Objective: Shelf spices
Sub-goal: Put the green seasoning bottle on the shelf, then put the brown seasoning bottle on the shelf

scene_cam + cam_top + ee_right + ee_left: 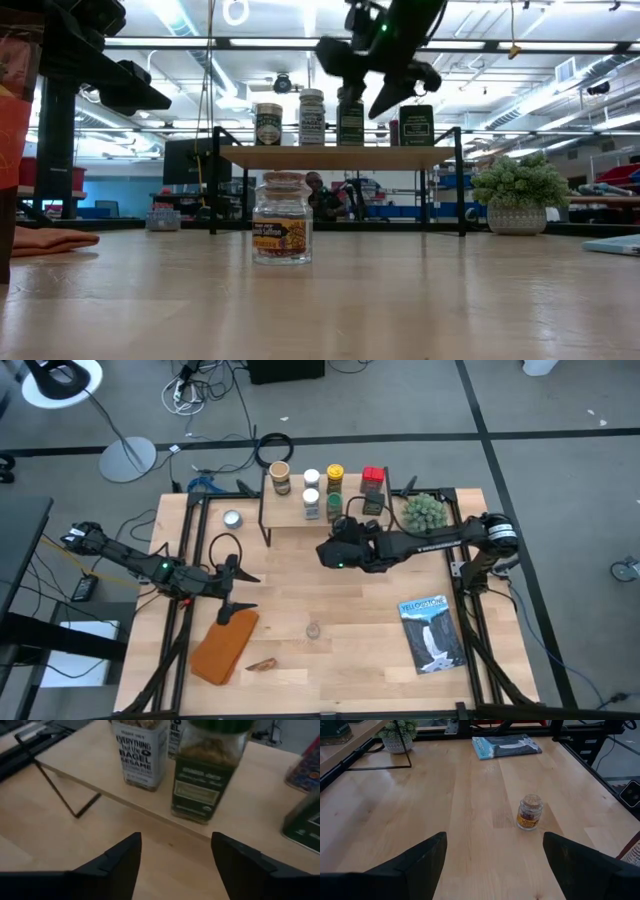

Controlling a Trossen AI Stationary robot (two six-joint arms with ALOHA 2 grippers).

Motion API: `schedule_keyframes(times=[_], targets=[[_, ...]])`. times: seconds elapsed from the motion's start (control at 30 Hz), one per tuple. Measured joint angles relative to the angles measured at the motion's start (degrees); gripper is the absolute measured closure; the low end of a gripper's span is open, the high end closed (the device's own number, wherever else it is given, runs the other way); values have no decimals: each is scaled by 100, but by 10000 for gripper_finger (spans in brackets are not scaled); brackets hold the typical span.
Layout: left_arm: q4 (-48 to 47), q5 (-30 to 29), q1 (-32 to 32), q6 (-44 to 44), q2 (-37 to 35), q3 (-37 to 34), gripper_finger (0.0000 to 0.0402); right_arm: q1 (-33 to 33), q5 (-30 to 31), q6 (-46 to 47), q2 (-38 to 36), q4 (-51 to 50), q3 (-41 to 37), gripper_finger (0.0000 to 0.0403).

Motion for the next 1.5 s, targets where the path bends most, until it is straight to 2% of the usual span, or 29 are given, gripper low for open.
schedule_keyframes(times=[0.4, 1.07, 1.27, 1.5], targets=[[25, 2, 2, 2, 2, -2, 66, -500, 14, -145, 171, 255, 0, 174], [32, 2, 0, 2, 2, 0, 66, -787, 164, -207, 188, 373, 0, 174], [30, 2, 0, 0, 2, 0, 66, -593, 38, -362, 188, 346, 0, 174], [28, 2, 0, 1, 2, -2, 66, -13, 26, -350, 61, 84, 0, 174]])
